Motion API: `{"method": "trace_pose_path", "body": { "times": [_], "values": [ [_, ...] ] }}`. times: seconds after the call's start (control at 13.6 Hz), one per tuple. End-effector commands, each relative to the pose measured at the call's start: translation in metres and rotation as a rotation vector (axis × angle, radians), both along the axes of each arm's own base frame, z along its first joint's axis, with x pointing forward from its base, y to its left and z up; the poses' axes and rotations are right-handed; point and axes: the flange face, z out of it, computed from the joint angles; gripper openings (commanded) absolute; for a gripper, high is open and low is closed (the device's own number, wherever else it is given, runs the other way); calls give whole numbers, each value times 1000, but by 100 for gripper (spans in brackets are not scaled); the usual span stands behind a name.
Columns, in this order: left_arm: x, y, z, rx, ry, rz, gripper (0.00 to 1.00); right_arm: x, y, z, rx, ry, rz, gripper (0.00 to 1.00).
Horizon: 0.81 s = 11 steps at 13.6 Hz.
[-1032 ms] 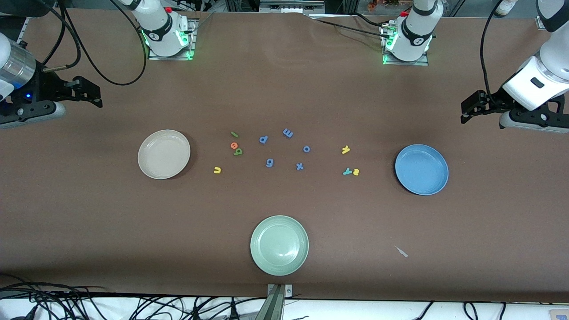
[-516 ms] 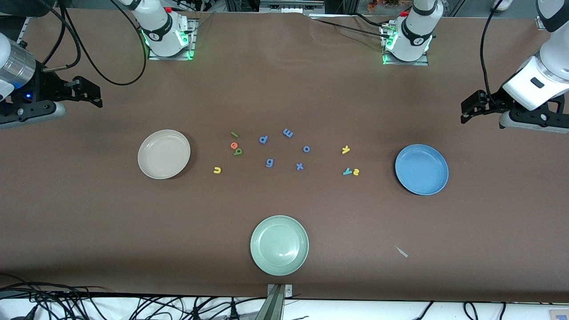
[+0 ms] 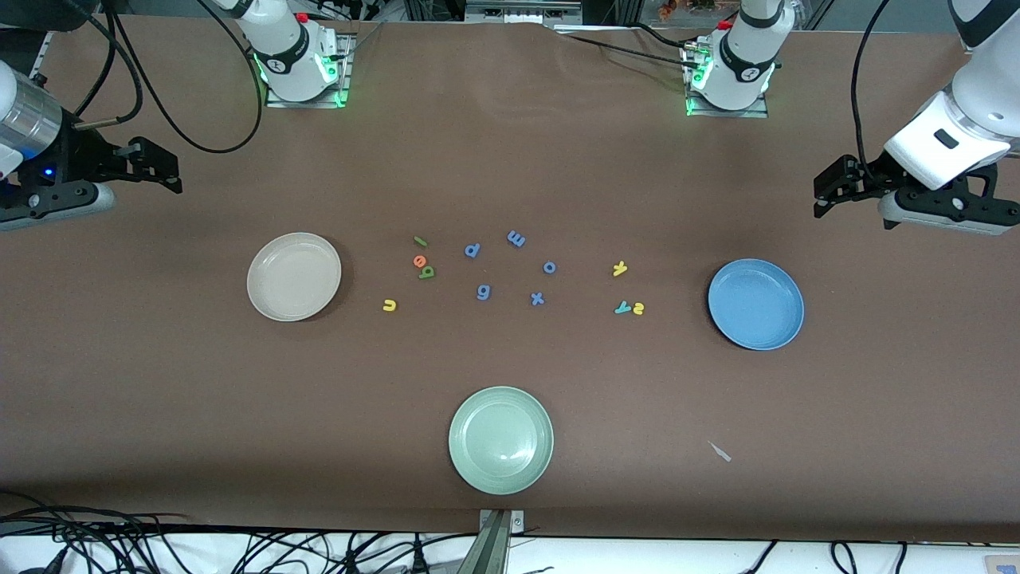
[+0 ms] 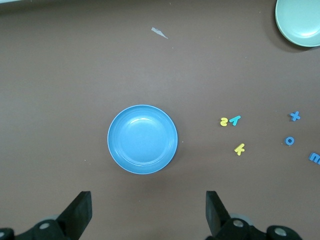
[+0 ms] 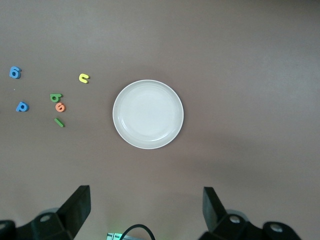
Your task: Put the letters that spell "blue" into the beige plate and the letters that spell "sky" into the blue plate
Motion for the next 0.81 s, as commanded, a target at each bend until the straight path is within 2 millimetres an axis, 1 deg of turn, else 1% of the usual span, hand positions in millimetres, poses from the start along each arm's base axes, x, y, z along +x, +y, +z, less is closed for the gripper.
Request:
{"method": "trace_pose_path", "body": {
  "times": [0.0, 0.29, 0.66, 0.74],
  "values": [
    [3, -2, 6, 20, 2, 3, 100, 2, -4, 4, 1, 6, -13, 100],
    [1, -1, 6, 23, 17, 3, 100, 2, -4, 4, 1, 6, -13, 100],
    [-1, -4, 8, 25, 27, -3, 100, 2, -4, 4, 1, 6, -13, 100],
    [-1, -2, 15, 24, 21, 0, 100, 2, -4, 4, 1, 6, -13, 100]
  ]
}}
